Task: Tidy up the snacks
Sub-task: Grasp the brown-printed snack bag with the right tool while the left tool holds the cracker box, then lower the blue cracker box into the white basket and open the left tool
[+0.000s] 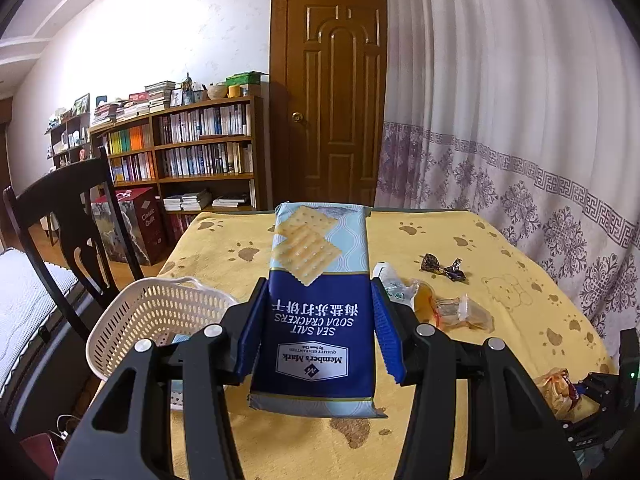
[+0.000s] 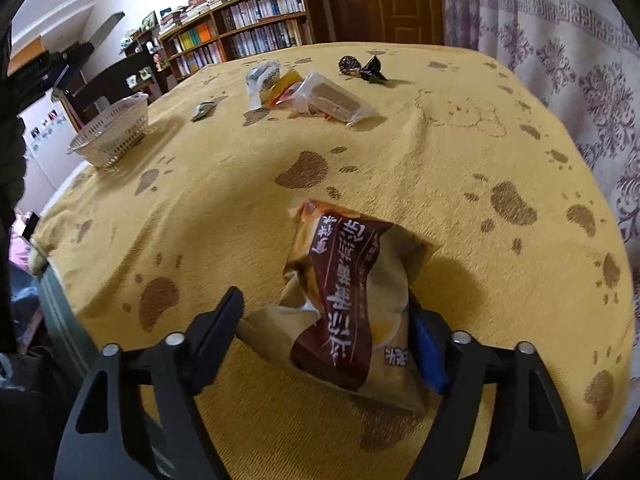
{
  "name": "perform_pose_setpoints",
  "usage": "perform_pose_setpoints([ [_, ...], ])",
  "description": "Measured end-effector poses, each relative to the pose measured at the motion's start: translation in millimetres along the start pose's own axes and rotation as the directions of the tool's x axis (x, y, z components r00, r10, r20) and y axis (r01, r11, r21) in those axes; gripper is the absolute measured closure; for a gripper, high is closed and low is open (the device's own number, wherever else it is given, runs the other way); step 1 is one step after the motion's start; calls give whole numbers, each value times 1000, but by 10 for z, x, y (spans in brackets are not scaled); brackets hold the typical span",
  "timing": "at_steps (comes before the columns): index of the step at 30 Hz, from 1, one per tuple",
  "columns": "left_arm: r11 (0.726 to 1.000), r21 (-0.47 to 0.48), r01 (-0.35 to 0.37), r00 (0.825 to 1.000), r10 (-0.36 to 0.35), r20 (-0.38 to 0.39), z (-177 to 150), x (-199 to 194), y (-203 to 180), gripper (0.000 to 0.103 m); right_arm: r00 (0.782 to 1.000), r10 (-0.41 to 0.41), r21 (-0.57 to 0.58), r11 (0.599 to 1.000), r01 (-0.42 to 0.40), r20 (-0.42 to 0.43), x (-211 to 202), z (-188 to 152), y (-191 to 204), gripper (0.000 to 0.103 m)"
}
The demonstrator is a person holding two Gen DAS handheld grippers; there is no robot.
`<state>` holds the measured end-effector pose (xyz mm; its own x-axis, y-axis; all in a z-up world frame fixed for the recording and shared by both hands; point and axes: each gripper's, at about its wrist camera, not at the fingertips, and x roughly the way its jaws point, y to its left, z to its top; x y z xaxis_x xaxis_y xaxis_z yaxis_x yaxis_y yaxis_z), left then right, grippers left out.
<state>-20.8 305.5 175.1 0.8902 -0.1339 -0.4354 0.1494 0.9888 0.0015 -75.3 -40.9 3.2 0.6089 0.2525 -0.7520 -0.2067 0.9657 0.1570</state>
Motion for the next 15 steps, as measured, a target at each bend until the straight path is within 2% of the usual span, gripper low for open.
perform_pose_setpoints([
  [3,1000,4,-2,1000,2,-4,24,52,-30,52,1000,-29,12,1000,28,13,-5,4,-19,38],
  [5,1000,5,-5,1000,5,-9,37,92,-42,52,998,-59,18,998,58,21,-13,2,-25,51],
  [10,999,11,-36,999,36,-39,86,232,-32,52,998,-39,97,995,34,44,-91,43,-134,56],
  [15,994,28,-107,994,108,-31,220,244,47,52,991,2,151,988,-22,130,-331,125,-251,56],
])
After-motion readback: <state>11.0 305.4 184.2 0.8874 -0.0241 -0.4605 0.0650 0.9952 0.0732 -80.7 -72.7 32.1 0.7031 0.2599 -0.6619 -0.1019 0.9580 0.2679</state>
